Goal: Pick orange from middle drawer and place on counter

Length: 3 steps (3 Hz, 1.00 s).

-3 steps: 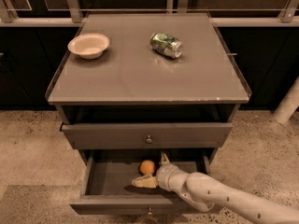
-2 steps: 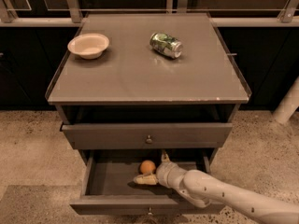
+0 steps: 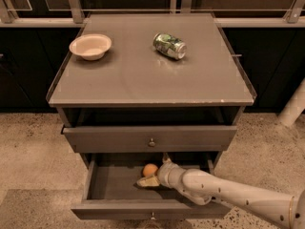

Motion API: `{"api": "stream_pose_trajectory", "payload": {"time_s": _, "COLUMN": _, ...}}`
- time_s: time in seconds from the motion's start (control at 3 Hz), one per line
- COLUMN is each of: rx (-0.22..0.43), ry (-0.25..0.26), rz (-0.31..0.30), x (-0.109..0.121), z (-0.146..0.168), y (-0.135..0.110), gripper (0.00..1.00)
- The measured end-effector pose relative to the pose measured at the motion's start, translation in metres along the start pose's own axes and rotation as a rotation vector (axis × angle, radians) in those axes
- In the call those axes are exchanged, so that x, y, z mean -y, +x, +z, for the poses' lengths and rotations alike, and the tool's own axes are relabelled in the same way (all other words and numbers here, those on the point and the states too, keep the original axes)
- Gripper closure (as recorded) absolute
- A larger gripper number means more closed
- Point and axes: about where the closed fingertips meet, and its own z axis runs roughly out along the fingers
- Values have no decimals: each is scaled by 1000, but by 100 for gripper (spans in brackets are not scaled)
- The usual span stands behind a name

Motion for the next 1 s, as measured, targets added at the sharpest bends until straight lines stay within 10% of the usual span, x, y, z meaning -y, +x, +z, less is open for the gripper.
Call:
{"api": "stream_pose_trajectory", "payload": {"time_s": 0.33, "rx": -27, "ry": -16, "rz": -5, "x": -4, "z": 10, "y": 11, "gripper": 0}}
{"api": "stream_pose_trajectory", "payload": {"time_s": 1.0, "rx": -28, "ry": -17, "rz": -6, "x": -4, "z": 11, "y": 11, "gripper": 43}}
